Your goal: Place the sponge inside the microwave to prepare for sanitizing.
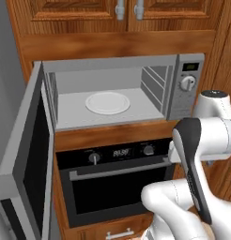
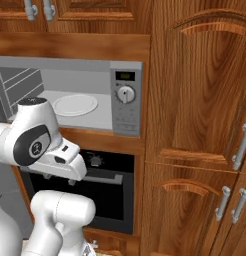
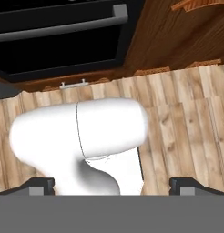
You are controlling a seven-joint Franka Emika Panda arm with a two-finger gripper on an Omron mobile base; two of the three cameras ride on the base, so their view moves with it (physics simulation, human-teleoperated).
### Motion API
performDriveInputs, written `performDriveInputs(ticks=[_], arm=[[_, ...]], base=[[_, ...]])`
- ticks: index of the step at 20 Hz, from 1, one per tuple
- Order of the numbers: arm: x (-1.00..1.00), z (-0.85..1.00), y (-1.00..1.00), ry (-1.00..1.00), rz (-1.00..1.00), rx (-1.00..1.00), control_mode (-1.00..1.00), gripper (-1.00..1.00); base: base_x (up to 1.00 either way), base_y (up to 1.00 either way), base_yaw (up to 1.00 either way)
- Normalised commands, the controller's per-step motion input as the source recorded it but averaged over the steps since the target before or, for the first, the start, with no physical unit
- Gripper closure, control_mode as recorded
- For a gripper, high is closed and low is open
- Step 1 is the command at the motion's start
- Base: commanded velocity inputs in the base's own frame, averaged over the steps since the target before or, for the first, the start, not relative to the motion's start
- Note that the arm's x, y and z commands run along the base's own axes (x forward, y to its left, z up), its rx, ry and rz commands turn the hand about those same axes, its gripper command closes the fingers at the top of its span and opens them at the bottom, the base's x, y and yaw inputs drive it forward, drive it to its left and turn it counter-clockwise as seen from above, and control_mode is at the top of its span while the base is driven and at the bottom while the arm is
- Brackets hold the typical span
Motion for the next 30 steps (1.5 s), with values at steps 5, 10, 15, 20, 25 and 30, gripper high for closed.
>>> performDriveInputs(ticks=[5, 10, 15, 20, 25, 30], arm=[[0.00, 0.00, 0.00, 0.00, 0.00, 0.00, 1.00, -1.00], [0.00, 0.00, 0.00, 0.00, 0.00, 0.00, 1.00, -1.00], [0.00, 0.00, 0.00, 0.00, 0.00, 0.00, 1.00, -1.00], [0.00, 0.00, 0.00, 0.00, 0.00, 0.00, 1.00, -1.00], [0.00, 0.00, 0.00, 0.00, 0.00, 0.00, 1.00, -1.00], [0.00, 0.00, 0.00, 0.00, 0.00, 0.00, 1.00, -1.00]], base=[[-0.27, -0.56, -0.17], [-0.13, -0.77, -0.49], [0.00, -0.61, -0.72], [0.00, -0.30, -0.85], [0.00, -0.15, -0.94], [0.00, -0.21, -0.93]])
